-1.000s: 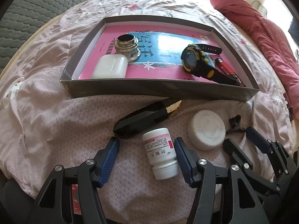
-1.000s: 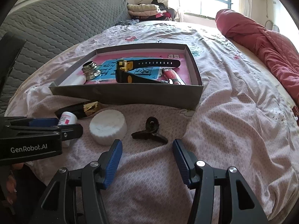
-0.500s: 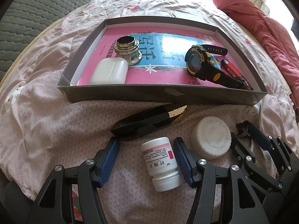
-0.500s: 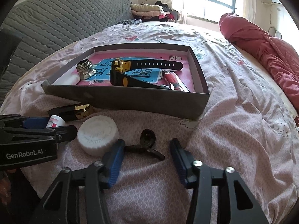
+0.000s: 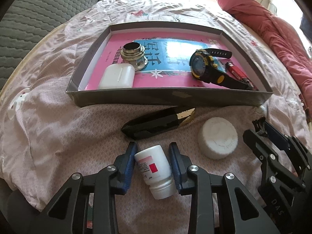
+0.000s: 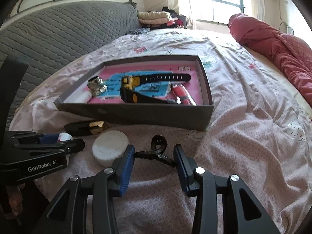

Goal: Organize rigid objects
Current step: 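Grasp the white pill bottle with the left gripper while the right grasps the black hair clip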

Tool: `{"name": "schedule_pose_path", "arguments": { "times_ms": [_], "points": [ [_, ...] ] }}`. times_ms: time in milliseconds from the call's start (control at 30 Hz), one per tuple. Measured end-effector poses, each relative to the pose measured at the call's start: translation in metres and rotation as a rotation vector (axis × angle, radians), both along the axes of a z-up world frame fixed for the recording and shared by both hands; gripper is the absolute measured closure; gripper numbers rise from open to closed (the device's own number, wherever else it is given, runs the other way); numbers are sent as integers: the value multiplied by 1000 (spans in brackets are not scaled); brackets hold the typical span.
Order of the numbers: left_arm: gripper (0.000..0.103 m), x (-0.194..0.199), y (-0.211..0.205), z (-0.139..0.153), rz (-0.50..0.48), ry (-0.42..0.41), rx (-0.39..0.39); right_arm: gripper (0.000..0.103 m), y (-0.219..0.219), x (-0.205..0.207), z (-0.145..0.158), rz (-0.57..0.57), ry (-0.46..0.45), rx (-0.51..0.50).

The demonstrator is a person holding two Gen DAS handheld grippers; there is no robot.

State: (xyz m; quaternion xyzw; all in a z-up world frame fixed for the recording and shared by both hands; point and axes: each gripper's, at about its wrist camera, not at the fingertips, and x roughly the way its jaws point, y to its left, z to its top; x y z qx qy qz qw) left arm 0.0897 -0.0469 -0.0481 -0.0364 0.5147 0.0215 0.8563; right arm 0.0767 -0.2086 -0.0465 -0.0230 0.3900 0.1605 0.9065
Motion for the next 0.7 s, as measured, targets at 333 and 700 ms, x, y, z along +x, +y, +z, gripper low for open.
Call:
{"name": "schedule_pose_path", "arguments": {
  "times_ms": [333, 700],
  "points": [
    [76, -17, 6, 38, -19, -98, -37, 62, -7, -7, 20, -17, -63, 75],
    [76, -20, 23, 45, -16, -124, -138, 62, -6, -8, 28, -11, -96, 105]
  ]
}}
